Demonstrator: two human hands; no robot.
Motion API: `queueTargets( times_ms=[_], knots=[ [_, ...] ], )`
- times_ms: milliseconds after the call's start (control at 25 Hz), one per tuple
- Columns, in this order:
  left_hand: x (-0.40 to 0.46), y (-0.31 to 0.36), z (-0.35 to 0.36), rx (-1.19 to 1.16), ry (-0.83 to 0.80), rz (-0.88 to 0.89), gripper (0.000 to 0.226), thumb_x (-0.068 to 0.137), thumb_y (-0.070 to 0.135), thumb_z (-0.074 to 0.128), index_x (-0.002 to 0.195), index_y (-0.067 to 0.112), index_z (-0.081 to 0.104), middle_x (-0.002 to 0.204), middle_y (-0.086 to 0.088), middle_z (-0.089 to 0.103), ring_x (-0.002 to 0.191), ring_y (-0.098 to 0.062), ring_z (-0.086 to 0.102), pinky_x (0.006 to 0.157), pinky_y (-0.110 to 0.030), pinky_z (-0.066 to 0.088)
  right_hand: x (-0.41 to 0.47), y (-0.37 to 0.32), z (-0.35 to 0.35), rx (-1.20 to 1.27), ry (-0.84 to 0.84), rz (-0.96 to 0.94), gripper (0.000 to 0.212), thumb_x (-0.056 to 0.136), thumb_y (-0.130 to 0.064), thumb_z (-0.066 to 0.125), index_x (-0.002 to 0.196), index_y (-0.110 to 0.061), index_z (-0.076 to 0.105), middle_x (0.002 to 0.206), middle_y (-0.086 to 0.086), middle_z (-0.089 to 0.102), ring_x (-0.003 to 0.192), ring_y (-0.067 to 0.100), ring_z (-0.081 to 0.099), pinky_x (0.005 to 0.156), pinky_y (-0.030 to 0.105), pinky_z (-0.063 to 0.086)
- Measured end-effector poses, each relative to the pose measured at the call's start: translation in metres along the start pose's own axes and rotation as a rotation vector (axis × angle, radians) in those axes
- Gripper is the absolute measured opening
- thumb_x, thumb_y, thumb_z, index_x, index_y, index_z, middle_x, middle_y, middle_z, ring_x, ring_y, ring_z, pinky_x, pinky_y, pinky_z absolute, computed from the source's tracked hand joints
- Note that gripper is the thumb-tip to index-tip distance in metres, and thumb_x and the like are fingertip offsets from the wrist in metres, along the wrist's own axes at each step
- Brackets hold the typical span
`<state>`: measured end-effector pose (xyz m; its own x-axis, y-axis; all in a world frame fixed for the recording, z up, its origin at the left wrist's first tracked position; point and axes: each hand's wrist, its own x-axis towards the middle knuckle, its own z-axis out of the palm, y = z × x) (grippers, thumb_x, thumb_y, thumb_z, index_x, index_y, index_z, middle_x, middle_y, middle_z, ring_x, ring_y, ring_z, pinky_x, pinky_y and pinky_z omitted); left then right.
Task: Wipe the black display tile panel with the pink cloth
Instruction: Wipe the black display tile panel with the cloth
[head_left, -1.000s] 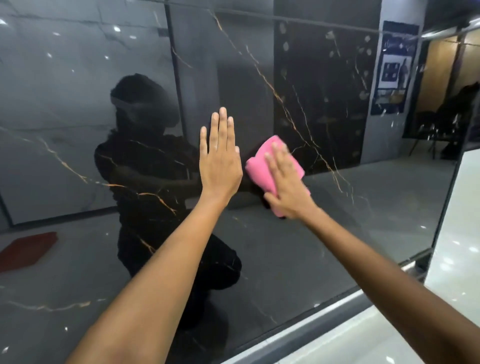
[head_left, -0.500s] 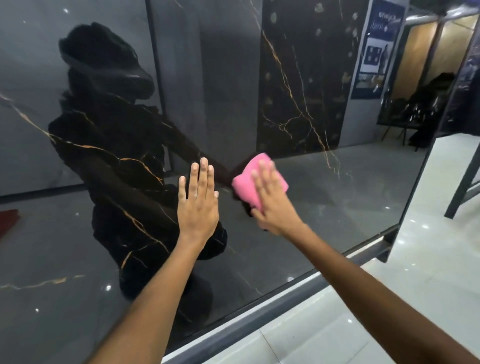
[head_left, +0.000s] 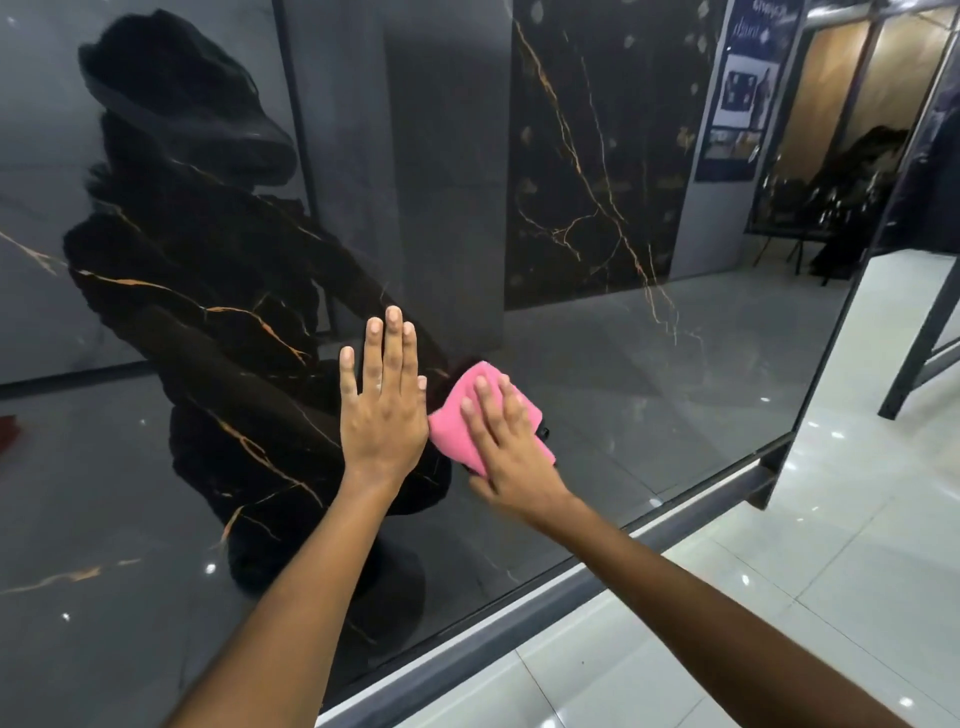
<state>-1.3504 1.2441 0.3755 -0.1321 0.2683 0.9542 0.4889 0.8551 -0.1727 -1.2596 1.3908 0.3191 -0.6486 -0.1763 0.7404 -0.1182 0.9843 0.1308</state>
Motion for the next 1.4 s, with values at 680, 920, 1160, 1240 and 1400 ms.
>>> queueTargets(
  times_ms=[680, 920, 1160, 1240, 1400],
  knots=[
    [-0.003, 0.0, -0.002, 0.023, -0.036, 0.006, 0.059, 0.104, 0.027, 0.023, 0.151, 0.002, -0.004, 0.156, -0.014, -0.022, 0.144, -0.027, -0.021, 0.117, -0.045, -0.007, -0.002, 0.066, -0.013, 0.401, 0.205, 0.755, 0.088, 0.078, -0.009, 0.051, 0.149, -0.005, -0.001, 0.156, 0.016, -0.011, 0.144, 0.029, -0.014, 0.117, 0.03, -0.01],
    [-0.004, 0.003, -0.011, -0.237, -0.034, -0.048, 0.058, 0.101, 0.019, 0.029, 0.151, 0.005, 0.004, 0.159, -0.011, 0.008, 0.145, -0.018, -0.016, 0.119, -0.04, -0.005, 0.01, 0.039, -0.009, 0.469, 0.239, 1.032, 0.09, 0.078, -0.014, 0.051, 0.148, 0.001, -0.002, 0.155, 0.02, -0.015, 0.144, 0.032, -0.014, 0.116, 0.034, -0.009],
    [-0.113, -0.004, -0.008, -0.249, -0.208, -0.09, 0.067, 0.097, 0.023, 0.031, 0.152, 0.014, -0.005, 0.158, 0.0, -0.018, 0.146, -0.014, -0.015, 0.118, -0.037, -0.01, -0.078, -0.023, 0.057, 0.188, -0.057, 0.266, 0.091, 0.072, -0.014, 0.049, 0.149, -0.003, 0.001, 0.157, 0.018, -0.009, 0.142, 0.046, 0.001, 0.114, 0.06, 0.014],
    [-0.123, -0.011, 0.007, -0.135, -0.201, -0.014, 0.069, 0.097, 0.028, 0.029, 0.151, 0.012, -0.011, 0.157, -0.003, -0.023, 0.146, -0.019, -0.018, 0.118, -0.039, -0.011, -0.073, 0.047, 0.045, 0.334, 0.025, 0.74, 0.093, 0.069, -0.017, 0.05, 0.147, 0.006, 0.004, 0.155, 0.024, -0.004, 0.144, 0.034, -0.004, 0.119, 0.045, 0.002],
    [-0.125, -0.008, 0.016, -0.029, -0.143, 0.013, 0.063, 0.101, 0.031, 0.02, 0.15, 0.005, -0.011, 0.156, -0.012, -0.023, 0.145, -0.026, -0.019, 0.118, -0.045, -0.009, -0.04, 0.105, 0.023, 0.533, 0.216, 1.38, 0.097, 0.07, -0.017, 0.049, 0.147, 0.006, -0.005, 0.155, 0.025, -0.01, 0.146, 0.034, -0.007, 0.119, 0.035, -0.005]
  ],
)
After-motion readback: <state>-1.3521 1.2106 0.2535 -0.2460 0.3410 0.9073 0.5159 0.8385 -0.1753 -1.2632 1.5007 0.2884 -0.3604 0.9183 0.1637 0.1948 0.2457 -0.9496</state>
